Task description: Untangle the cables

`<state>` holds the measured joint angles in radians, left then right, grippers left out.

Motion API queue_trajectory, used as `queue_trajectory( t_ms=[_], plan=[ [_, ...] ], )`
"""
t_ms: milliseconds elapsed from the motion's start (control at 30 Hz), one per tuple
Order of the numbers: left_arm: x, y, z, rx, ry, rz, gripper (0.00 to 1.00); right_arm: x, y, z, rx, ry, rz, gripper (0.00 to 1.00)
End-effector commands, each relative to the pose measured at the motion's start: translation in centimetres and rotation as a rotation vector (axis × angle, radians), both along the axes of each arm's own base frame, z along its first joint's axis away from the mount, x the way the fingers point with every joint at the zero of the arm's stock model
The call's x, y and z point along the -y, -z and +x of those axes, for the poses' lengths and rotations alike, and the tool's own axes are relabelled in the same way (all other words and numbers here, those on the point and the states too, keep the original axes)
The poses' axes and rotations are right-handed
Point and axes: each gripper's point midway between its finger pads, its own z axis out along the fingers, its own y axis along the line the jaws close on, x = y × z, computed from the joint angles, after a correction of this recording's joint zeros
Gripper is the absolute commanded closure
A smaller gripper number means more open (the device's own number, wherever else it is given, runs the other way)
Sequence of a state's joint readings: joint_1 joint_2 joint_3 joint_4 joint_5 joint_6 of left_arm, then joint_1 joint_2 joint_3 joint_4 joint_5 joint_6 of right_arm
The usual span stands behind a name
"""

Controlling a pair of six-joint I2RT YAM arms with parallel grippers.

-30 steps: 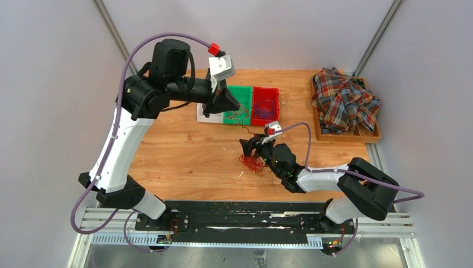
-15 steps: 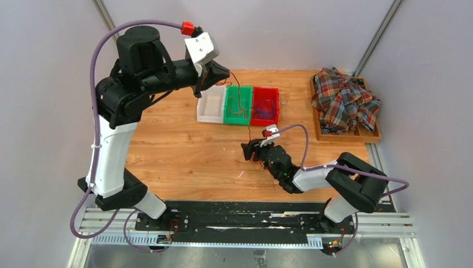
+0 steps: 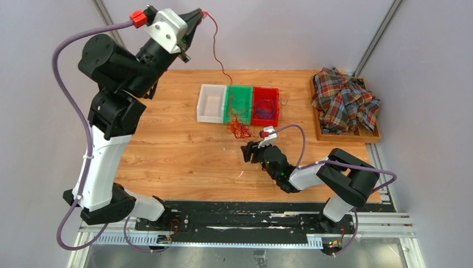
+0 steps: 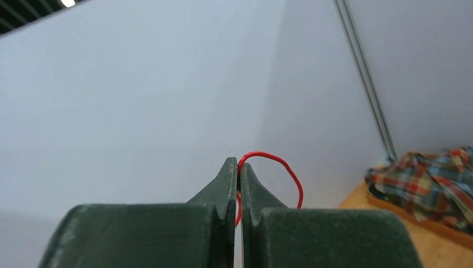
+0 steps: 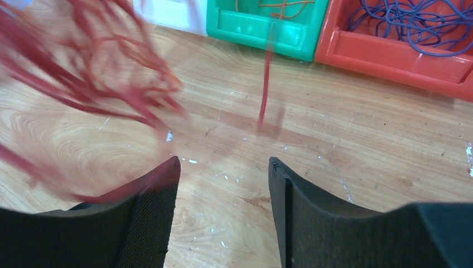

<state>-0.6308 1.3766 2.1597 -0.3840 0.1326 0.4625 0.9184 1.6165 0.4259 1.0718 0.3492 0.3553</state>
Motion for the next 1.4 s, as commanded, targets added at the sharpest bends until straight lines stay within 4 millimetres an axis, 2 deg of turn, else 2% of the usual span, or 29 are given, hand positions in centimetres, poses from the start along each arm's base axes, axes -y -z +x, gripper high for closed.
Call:
queue_trajectory(
  t_ms=[0, 100, 167, 233, 300, 367, 567, 667, 867, 967, 1033, 1167, 1300, 1367],
  plan=[
    [-3.1, -7.4, -2.6, 0.247, -0.074, -0.137, 1.00, -0.9, -0.1, 0.1, -0.009, 0.000, 0.011, 0.41],
    [-3.0, -8.3, -3.3, 0.269, -0.056, -0.122, 1.00, -1.0, -0.4, 0.0, -0.004, -0.010, 0.018, 0.42],
    [-2.5, -7.9, -3.7, 0.255, -0.020, -0.097, 1.00, -1.1, -1.6, -0.2, 0.020, -0.027, 0.030, 0.40],
    [-1.9, -7.1, -4.2, 0.241, 0.020, -0.070, 0.99, -1.3, -3.6, -0.4, 0.058, -0.052, 0.042, 0.33],
    [-1.7, -6.4, -4.5, 0.227, 0.044, -0.059, 1.00, -1.8, -7.0, -0.6, 0.119, -0.097, 0.063, 0.25],
    [-1.6, -5.8, -4.5, 0.215, 0.050, -0.053, 1.00, -2.7, -11.8, -1.0, 0.201, -0.159, 0.089, 0.19],
    [-1.1, -3.9, -3.8, 0.159, 0.050, -0.013, 1.00, -6.5, -25.1, -3.3, 0.411, -0.401, 0.204, 0.12],
    [-0.9, -2.8, -3.5, 0.133, 0.050, 0.010, 1.00, -7.9, -27.7, -4.1, 0.448, -0.483, 0.219, 0.12],
    [-0.5, -2.1, -3.9, 0.124, 0.080, 0.033, 1.00, -10.0, -28.8, -4.0, 0.471, -0.565, 0.200, 0.13],
    [-0.3, -2.2, -4.2, 0.118, 0.101, 0.029, 1.00, -10.6, -27.8, -2.4, 0.436, -0.567, 0.203, 0.18],
    [-0.3, -2.4, -4.5, 0.118, 0.110, 0.025, 1.00, -10.3, -27.7, -1.1, 0.391, -0.573, 0.266, 0.24],
    [-0.3, -2.6, -4.5, 0.124, 0.113, 0.022, 1.00, -10.1, -27.0, 0.6, 0.355, -0.530, 0.311, 0.43],
    [-0.2, -3.1, -4.7, 0.133, 0.121, 0.004, 1.00, -10.4, -25.6, 1.1, 0.338, -0.519, 0.300, 0.50],
    [-0.1, -3.4, -4.7, 0.136, 0.129, -0.010, 1.00, -10.7, -24.7, 1.3, 0.312, -0.517, 0.313, 0.58]
  ],
)
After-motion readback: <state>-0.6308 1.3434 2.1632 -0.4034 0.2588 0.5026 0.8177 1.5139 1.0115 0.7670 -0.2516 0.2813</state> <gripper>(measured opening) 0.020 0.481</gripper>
